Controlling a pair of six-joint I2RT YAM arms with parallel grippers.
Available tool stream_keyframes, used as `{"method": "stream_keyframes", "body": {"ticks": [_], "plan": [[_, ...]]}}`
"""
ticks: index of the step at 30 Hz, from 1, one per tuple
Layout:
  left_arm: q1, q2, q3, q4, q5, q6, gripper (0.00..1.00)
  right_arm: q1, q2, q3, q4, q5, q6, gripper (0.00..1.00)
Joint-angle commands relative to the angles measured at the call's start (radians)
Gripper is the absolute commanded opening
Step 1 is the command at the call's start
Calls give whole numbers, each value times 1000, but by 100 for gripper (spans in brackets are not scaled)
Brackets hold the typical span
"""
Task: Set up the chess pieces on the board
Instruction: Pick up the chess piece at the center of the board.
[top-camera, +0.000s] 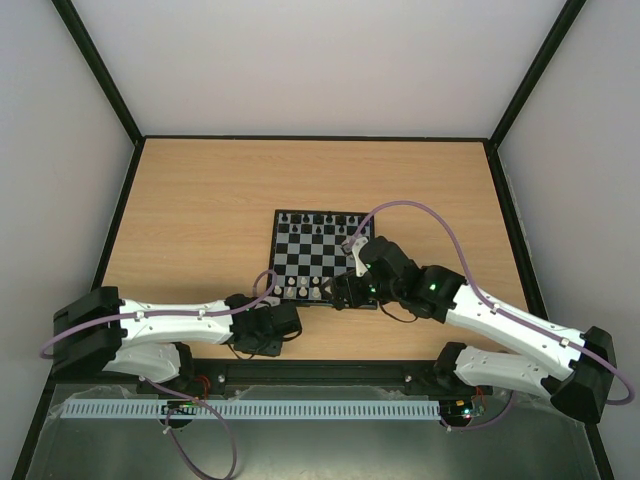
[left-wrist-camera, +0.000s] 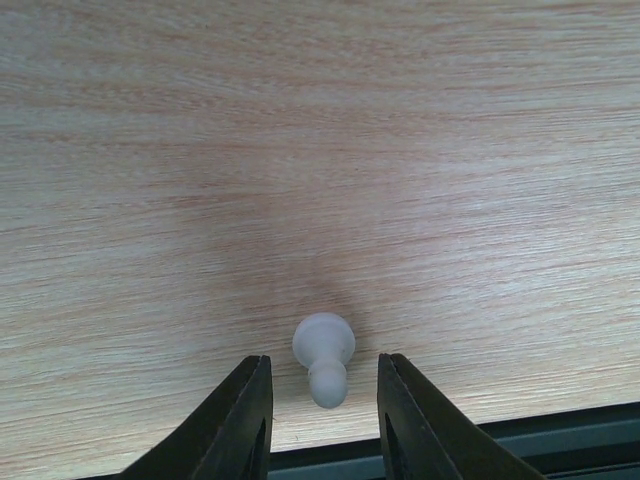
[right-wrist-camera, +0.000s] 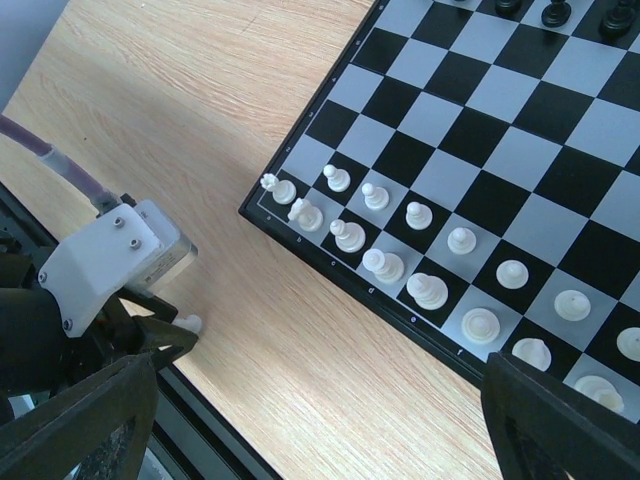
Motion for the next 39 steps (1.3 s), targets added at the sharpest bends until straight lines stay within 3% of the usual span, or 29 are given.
{"method": "stream_keyframes", "body": {"ticks": [1, 12, 22, 30, 39], "plan": [[-8, -2, -12, -12, -21, -3, 32, -3, 7, -12, 11, -14, -11, 89], [-8, -1, -8, -7, -32, -4, 22, -3, 9, -13, 11, -19, -12, 88], [-8, 9, 1, -4, -41, 0, 6, -4, 8, -16, 13, -29, -12, 88], [6, 1, 166, -162, -104, 48, 5, -4, -5, -15, 11, -18, -11, 88], [125, 12, 333, -239, -183, 181, 6, -3, -37, -7, -1, 24, -8, 88]]}}
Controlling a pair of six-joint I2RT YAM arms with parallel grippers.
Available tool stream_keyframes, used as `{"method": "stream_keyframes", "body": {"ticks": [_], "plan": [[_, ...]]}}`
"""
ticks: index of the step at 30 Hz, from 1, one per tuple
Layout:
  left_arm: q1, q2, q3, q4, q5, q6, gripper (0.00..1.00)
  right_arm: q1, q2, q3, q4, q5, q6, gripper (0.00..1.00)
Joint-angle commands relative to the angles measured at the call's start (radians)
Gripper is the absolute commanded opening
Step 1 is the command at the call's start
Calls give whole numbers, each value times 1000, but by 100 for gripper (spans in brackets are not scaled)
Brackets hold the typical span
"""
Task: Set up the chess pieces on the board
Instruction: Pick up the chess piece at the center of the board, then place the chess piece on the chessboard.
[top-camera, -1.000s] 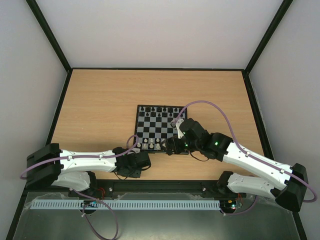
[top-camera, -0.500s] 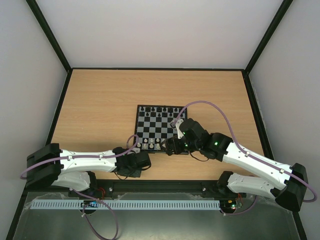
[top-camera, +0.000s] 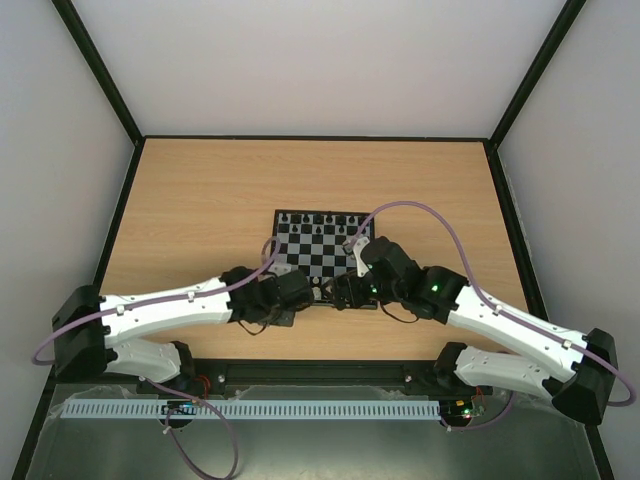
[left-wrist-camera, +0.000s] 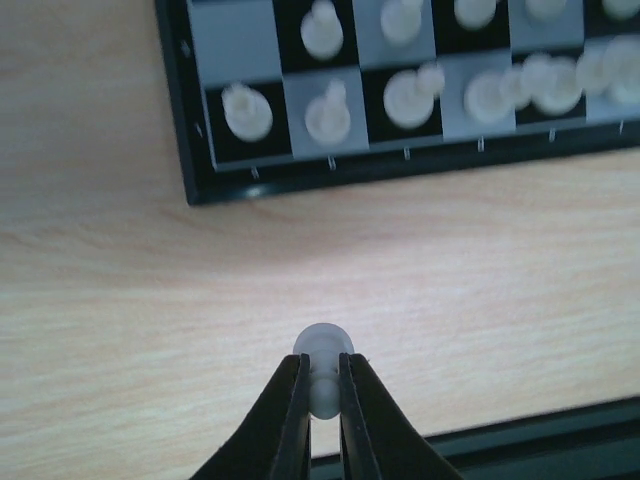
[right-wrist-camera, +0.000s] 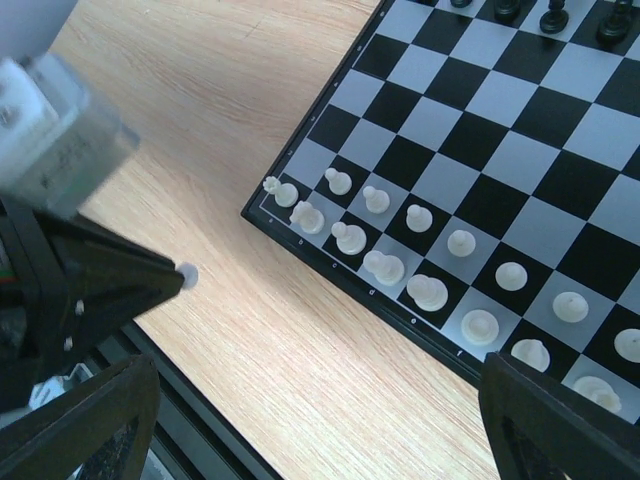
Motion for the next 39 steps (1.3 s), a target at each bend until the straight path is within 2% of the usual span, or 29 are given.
{"method": "stream_keyframes", "body": {"ticks": [1, 6, 13, 18, 39], "plan": [[80, 14, 66, -83, -58, 103, 6, -4, -33, -1, -5, 31, -6, 88], [178, 74, 155, -91, -54, 202, 6, -3, -78, 10, -18, 63, -1, 88], [248, 190, 251, -80, -48, 301, 8, -3, -168, -2, -30, 166, 20, 91], [291, 248, 277, -58, -28, 350, 8, -3, -170, -6, -25, 160, 20, 91], [407, 359, 195, 118, 78, 455, 9, -3, -126, -10, -17, 126, 14, 92]]}}
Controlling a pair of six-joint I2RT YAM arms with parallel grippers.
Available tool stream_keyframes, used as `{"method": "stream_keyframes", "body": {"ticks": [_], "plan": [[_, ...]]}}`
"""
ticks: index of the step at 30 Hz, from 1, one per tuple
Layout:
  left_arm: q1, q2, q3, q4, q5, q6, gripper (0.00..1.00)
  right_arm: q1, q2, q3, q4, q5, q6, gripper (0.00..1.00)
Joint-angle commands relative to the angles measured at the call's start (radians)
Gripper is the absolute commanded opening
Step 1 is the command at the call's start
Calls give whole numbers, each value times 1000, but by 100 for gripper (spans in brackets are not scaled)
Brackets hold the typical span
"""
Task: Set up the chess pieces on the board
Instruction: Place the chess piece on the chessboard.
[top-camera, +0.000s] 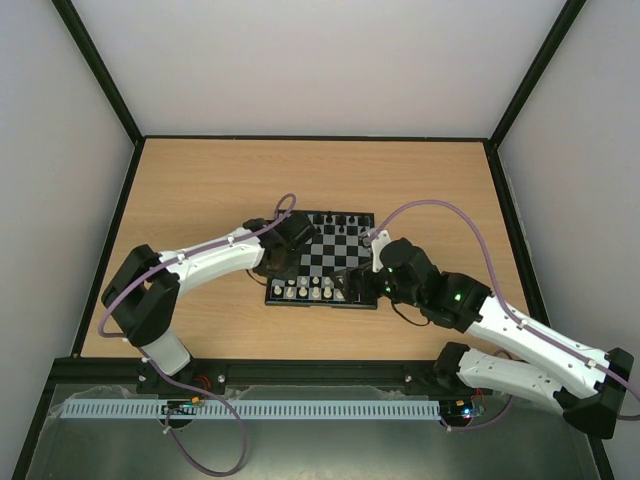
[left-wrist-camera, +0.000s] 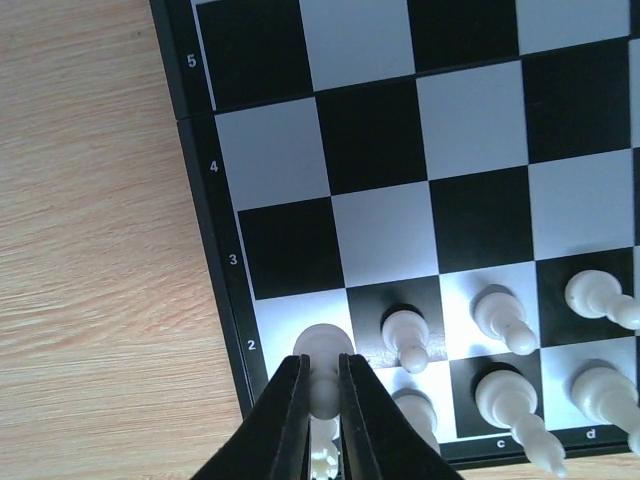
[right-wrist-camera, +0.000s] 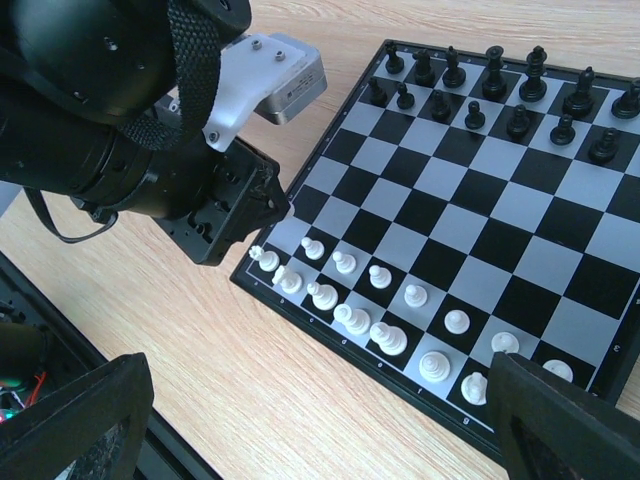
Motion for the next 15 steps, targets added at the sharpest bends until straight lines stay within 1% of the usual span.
{"method": "stream_keyframes", "body": {"ticks": [1, 8, 15], "plan": [[20, 15, -42, 28, 34, 26, 9, -3, 15, -10, -10, -13, 3, 92], [32, 24, -90, 54, 53, 33, 10, -3, 36, -13, -2, -26, 0, 92], [34, 35, -95, 57, 58, 40, 11, -4, 49, -14, 2, -33, -2, 92]]}}
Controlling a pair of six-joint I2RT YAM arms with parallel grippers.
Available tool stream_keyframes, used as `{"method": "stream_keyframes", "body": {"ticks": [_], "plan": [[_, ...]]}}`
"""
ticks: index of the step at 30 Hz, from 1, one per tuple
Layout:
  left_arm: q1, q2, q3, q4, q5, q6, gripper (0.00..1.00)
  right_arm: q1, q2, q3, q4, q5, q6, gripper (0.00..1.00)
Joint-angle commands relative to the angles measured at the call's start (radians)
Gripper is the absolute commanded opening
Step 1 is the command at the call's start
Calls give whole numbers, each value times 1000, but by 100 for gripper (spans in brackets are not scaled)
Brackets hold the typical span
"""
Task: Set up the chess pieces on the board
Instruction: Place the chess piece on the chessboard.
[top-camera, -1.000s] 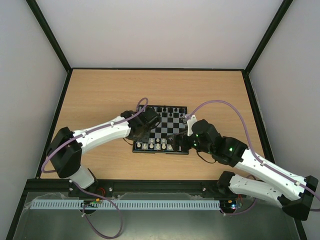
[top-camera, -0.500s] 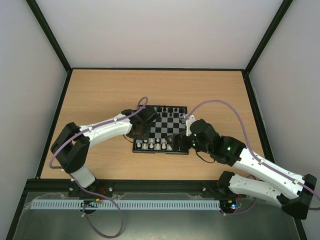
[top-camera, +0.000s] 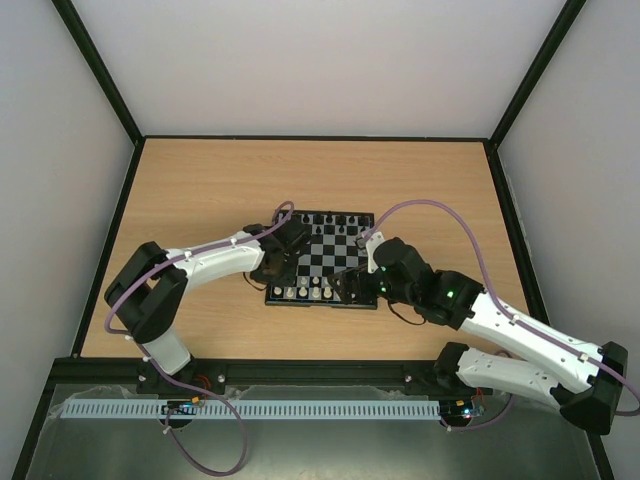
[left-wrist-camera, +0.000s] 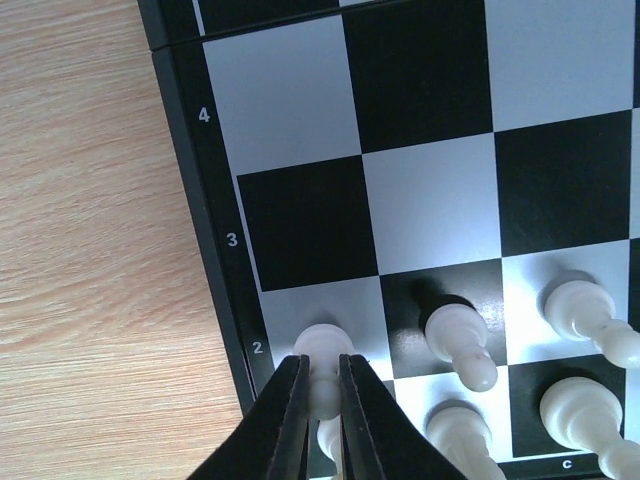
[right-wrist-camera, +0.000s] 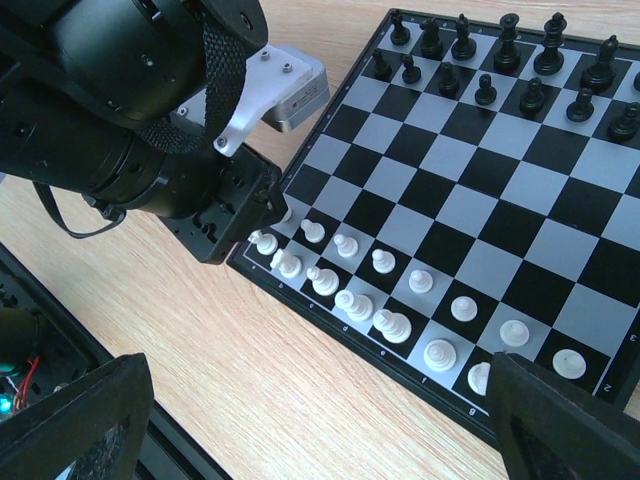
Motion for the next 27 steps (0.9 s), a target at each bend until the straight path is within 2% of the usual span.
{"method": "stream_keyframes", "body": {"ticks": [1, 27], "plan": [[7, 14, -9, 1, 10, 20, 11, -3, 10, -15, 3, -7, -1, 92], [10, -4, -10, 7, 6, 18, 23, -3, 21, -24, 14, -26, -1, 92]]}}
